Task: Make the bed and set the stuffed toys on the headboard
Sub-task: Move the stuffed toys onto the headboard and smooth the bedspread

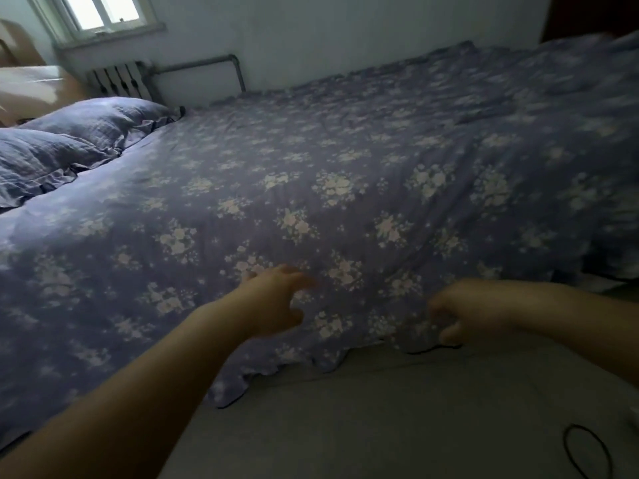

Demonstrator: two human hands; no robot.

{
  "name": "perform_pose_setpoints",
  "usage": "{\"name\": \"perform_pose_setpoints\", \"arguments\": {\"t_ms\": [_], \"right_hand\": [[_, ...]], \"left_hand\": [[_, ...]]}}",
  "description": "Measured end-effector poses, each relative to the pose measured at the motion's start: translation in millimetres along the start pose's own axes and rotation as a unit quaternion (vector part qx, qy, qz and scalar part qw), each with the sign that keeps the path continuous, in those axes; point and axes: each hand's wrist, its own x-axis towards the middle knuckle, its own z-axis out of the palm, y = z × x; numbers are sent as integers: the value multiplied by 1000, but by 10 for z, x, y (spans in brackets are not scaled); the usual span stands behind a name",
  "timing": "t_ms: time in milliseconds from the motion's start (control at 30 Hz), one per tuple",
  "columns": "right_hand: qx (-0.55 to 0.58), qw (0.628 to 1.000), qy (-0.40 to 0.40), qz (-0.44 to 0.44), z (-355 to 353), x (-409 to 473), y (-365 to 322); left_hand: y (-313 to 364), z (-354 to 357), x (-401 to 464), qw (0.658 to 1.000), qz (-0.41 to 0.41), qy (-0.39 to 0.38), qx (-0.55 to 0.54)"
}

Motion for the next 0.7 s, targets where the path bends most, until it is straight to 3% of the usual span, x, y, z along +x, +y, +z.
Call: {"name": "perform_pose_setpoints", "arguments": {"t_ms": [100, 267, 467, 600, 700], "right_hand": [[-3, 998, 61, 19, 92, 51, 284], [1, 982, 176, 71, 257, -1, 721], [-87, 930, 298, 195, 443, -78, 1131], [-187, 838, 475, 194, 618, 90, 1399], [-249, 775, 560, 155, 727, 275, 1578]], "left_hand": [[256, -72, 287, 995, 34, 71, 64], [760, -224, 770, 987, 71, 116, 82], [1370, -272, 1166, 974, 128, 164, 88], [1767, -154, 1264, 966, 120, 217, 71], [1935, 7, 1326, 967, 111, 225, 55]]}}
